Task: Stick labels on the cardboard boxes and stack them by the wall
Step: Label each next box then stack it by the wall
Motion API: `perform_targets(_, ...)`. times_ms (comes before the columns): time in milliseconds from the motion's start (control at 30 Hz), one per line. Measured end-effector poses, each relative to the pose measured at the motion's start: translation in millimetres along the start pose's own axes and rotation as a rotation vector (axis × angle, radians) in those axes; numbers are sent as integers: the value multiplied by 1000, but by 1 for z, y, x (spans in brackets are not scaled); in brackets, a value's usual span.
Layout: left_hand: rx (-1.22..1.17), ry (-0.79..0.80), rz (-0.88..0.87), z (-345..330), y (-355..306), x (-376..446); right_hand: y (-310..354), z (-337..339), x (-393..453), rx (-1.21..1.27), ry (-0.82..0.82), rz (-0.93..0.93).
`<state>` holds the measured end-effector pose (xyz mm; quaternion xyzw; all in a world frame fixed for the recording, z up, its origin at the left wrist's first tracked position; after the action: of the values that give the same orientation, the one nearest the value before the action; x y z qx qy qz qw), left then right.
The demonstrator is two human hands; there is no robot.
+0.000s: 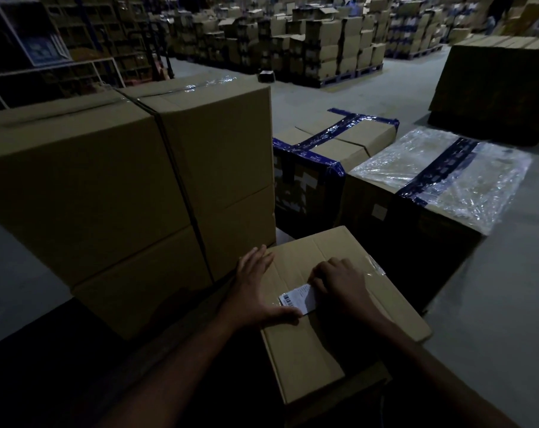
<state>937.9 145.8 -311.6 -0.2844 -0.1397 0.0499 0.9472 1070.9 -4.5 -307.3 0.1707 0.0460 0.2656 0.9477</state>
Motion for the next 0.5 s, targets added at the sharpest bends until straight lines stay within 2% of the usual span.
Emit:
perform_targets(133,-9,28,8,2,0,2,0,-1,3,-21,3,-7)
perform_targets(333,-19,52,2,2,5,6,-3,7,11,77,134,-31)
perform_targets(500,-22,47,-4,0,7,5,-6,4,7,109,92,-9)
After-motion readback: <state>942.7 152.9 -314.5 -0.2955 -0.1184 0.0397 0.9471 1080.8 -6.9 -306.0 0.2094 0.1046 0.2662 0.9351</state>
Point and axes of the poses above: each hand's wrist, its own x-axis towards the middle knuckle, its own z-axis out of the back of the hand, y = z × x, the point moved 3 cm from there along x, towards the middle knuckle, and after that the axes turned 15 degrees about -z, right-handed, at the moved point
